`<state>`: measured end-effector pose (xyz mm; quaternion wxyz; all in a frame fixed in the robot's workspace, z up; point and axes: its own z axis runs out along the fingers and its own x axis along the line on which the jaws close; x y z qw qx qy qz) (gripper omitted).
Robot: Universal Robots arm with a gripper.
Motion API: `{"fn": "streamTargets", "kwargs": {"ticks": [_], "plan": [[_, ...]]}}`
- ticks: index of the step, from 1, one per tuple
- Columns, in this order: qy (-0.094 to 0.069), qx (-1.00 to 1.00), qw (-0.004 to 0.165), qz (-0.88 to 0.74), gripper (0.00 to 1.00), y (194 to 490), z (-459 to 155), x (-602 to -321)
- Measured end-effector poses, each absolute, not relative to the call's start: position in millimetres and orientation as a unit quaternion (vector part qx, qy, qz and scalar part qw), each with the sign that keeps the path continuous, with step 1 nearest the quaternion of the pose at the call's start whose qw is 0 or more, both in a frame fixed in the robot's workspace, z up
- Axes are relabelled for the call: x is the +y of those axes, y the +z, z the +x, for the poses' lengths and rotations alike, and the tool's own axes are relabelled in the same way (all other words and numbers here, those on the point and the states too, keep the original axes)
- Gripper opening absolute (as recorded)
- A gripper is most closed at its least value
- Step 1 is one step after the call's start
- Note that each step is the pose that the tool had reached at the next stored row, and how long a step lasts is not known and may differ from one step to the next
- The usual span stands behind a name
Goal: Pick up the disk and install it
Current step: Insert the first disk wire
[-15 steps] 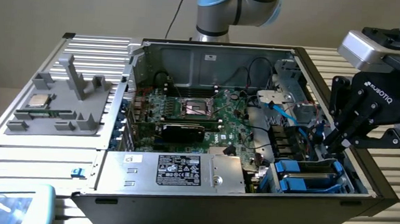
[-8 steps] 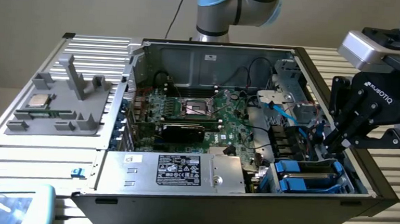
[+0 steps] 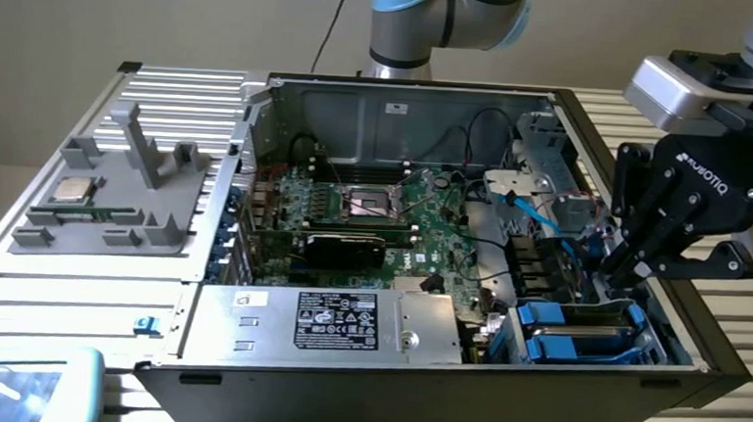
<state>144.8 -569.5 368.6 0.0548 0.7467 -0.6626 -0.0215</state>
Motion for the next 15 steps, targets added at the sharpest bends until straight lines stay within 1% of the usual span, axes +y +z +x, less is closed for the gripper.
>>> {"fn": "streamTargets", "kwargs": {"ticks": [8,15], "plan": [[-0.02,-0.667,0.057,0.742,0.16,365.8,143.2,-568.2],[-0.028,-0.693,0.062,0.718,0.16,363.2,143.1,-568.2]]}}
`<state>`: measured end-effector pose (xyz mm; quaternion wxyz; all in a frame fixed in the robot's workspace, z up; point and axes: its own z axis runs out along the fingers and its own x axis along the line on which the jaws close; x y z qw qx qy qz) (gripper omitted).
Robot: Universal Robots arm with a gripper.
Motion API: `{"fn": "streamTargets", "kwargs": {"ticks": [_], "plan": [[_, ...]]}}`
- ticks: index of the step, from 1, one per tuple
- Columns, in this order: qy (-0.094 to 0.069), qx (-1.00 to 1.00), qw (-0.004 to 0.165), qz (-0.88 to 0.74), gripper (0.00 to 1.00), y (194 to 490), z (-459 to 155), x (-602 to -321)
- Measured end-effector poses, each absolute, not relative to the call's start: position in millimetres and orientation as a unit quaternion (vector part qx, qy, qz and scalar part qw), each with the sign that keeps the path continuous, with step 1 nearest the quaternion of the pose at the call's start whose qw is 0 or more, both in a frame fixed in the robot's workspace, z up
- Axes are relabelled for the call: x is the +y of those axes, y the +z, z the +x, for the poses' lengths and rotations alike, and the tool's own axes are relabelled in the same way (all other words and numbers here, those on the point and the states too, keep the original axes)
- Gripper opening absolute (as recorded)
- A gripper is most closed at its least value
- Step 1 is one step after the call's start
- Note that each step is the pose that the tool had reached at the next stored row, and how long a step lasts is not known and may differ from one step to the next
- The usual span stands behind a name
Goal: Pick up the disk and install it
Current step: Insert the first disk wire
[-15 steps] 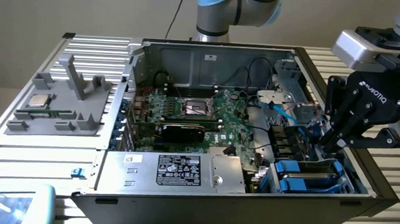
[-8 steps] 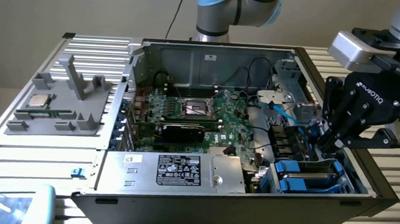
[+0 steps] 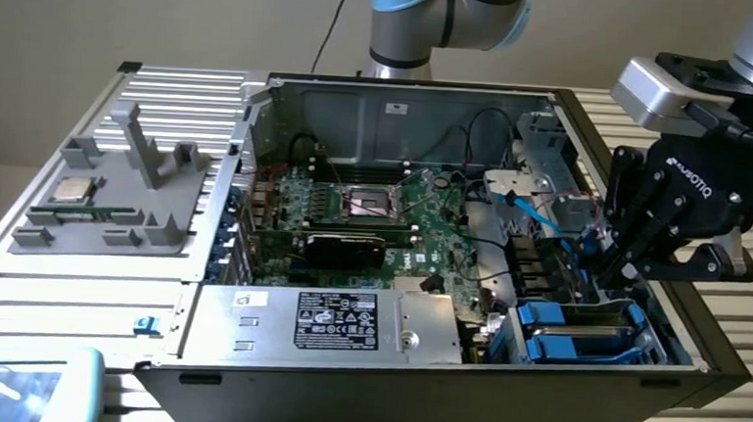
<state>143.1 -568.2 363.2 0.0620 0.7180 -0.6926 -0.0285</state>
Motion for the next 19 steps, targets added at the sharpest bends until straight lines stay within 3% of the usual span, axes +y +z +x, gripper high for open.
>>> {"fn": "streamTargets", "kwargs": {"ticks": [19], "plan": [[-0.036,-0.713,0.061,0.697,0.16,358.4,144.6,-573.0]]}}
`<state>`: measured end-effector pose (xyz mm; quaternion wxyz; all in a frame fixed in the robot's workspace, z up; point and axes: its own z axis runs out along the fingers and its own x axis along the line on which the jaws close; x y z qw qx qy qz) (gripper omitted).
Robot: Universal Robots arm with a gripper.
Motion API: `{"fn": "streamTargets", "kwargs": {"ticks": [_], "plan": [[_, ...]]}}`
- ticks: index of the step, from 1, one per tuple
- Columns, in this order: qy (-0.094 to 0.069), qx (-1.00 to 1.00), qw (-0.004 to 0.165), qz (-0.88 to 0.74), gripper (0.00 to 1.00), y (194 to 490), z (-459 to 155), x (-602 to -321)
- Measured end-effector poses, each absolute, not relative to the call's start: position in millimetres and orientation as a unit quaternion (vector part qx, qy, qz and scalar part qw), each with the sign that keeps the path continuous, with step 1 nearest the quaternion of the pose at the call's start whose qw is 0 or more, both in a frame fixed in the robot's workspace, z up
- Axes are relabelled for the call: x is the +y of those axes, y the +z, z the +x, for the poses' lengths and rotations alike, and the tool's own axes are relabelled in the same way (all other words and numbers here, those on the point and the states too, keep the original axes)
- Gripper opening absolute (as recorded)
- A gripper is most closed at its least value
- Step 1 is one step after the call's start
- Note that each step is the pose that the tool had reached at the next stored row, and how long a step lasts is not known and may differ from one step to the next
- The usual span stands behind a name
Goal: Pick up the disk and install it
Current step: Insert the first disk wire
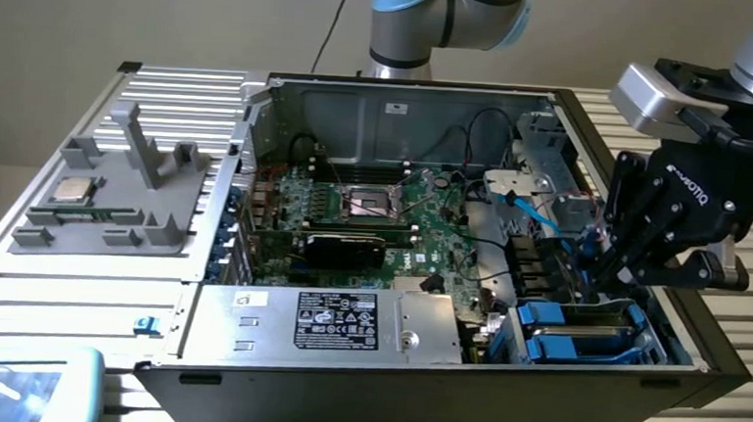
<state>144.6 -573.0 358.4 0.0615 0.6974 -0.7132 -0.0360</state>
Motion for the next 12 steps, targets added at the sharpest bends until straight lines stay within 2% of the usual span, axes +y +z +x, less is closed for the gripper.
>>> {"fn": "streamTargets", "kwargs": {"ticks": [12], "plan": [[-0.037,-0.716,0.062,0.695,0.16,351.7,145.7,-579.2]]}}
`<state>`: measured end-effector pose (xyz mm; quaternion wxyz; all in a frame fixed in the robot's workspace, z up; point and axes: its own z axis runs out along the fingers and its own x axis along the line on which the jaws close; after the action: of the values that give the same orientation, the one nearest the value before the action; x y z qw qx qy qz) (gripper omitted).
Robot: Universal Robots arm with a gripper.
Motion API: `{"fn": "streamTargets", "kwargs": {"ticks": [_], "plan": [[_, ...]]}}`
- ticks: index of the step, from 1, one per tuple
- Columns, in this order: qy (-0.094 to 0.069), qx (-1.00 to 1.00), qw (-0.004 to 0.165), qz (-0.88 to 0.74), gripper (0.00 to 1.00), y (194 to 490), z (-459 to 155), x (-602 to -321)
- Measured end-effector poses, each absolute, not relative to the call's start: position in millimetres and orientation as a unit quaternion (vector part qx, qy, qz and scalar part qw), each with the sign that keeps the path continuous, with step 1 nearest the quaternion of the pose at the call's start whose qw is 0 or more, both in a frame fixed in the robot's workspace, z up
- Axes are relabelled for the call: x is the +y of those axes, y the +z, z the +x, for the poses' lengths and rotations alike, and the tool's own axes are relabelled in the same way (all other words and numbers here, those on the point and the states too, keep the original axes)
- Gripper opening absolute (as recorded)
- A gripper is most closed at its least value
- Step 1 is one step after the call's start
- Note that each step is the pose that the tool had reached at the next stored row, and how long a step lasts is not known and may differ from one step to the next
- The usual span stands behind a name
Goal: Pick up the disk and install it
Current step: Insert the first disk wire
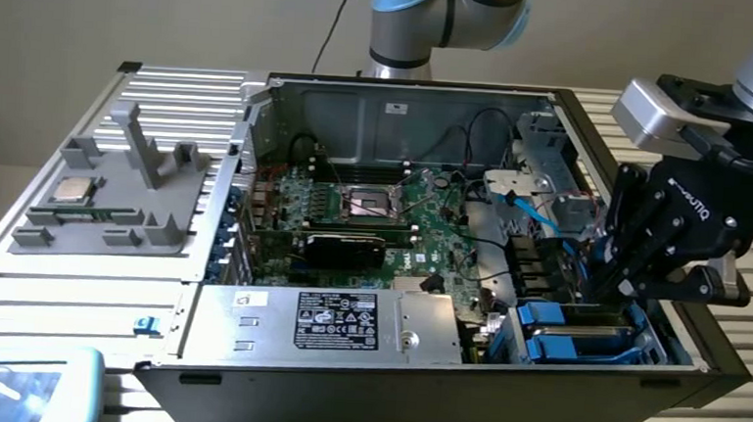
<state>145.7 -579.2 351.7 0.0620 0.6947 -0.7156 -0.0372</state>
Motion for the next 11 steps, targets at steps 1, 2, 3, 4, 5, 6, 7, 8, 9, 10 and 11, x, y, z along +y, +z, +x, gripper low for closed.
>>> {"fn": "streamTargets", "kwargs": {"ticks": [1,2,3,4,5,6,7,8,9,10,11], "plan": [[-0.037,-0.716,0.062,0.694,0.16,350.6,145.7,-579.3],[-0.037,-0.716,0.062,0.694,0.16,349.7,145.7,-579.3],[-0.037,-0.717,0.062,0.694,0.16,348.9,145.7,-579.3],[-0.037,-0.717,0.062,0.693,0.16,348.2,145.7,-579.4],[-0.037,-0.718,0.062,0.693,0.16,347.6,145.7,-579.5],[-0.037,-0.718,0.062,0.692,0.16,347.0,145.7,-579.7],[-0.037,-0.718,0.062,0.692,0.16,346.5,145.7,-579.8],[-0.037,-0.718,0.062,0.692,0.16,346.0,145.7,-580.0],[-0.037,-0.719,0.062,0.692,0.16,345.7,145.7,-580.1],[-0.037,-0.719,0.062,0.692,0.16,345.4,145.7,-580.2],[-0.037,-0.719,0.062,0.692,0.16,345.2,145.7,-580.2]]}}
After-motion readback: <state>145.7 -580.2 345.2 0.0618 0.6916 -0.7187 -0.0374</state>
